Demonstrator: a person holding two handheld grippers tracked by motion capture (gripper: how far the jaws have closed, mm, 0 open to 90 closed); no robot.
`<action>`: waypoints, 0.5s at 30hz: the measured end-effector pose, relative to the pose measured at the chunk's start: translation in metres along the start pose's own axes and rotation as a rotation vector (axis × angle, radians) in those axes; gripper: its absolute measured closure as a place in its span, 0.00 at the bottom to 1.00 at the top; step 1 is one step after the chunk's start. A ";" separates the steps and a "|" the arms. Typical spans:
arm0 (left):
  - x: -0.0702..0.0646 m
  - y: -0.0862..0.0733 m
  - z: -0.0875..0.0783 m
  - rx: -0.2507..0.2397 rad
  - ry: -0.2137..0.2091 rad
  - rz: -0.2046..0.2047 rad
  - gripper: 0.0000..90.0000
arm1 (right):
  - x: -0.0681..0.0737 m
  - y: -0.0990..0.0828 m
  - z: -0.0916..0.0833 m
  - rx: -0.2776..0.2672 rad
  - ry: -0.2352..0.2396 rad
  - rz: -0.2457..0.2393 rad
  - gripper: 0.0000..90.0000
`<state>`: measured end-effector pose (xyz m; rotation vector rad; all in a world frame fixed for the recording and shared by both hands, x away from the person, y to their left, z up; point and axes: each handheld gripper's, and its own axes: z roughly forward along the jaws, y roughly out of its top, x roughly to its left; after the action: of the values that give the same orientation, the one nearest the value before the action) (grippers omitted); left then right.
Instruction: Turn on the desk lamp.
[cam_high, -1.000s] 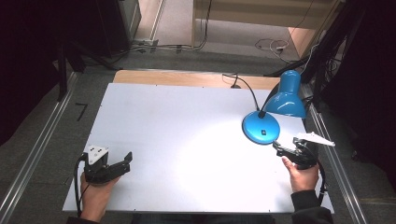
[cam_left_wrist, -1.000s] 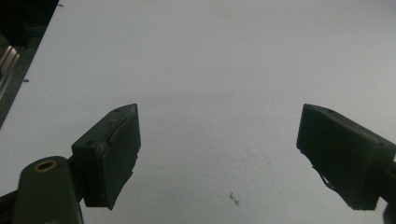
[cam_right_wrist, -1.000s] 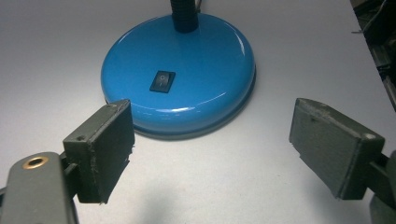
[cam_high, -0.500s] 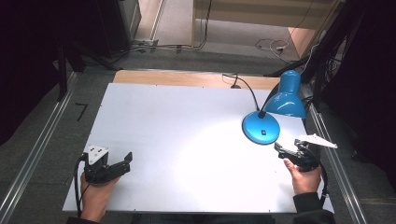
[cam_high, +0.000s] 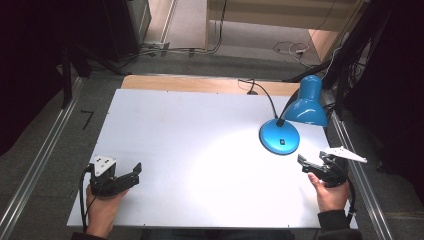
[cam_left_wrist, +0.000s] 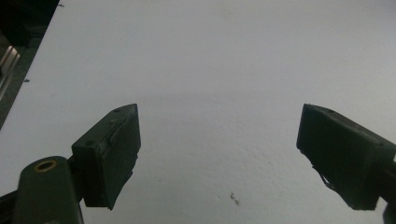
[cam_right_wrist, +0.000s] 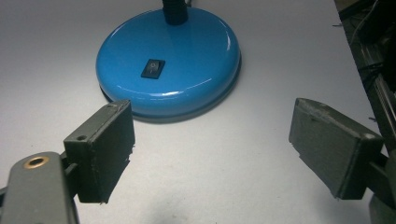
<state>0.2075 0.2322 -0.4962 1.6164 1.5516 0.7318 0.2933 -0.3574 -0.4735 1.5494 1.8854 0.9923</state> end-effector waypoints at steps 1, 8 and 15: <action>0.000 0.000 0.000 -0.001 -0.001 0.000 0.16 | 0.000 0.000 0.000 0.000 0.000 0.000 0.14; 0.000 0.000 0.000 0.000 0.001 0.001 0.16 | -0.003 -0.005 -0.007 0.004 -0.009 -0.011 0.14; 0.000 0.000 0.001 -0.001 0.002 0.002 0.16 | -0.009 -0.012 -0.014 0.009 -0.023 -0.016 0.14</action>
<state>0.2080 0.2317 -0.4966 1.6173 1.5515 0.7352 0.2771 -0.3701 -0.4746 1.5423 1.8856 0.9566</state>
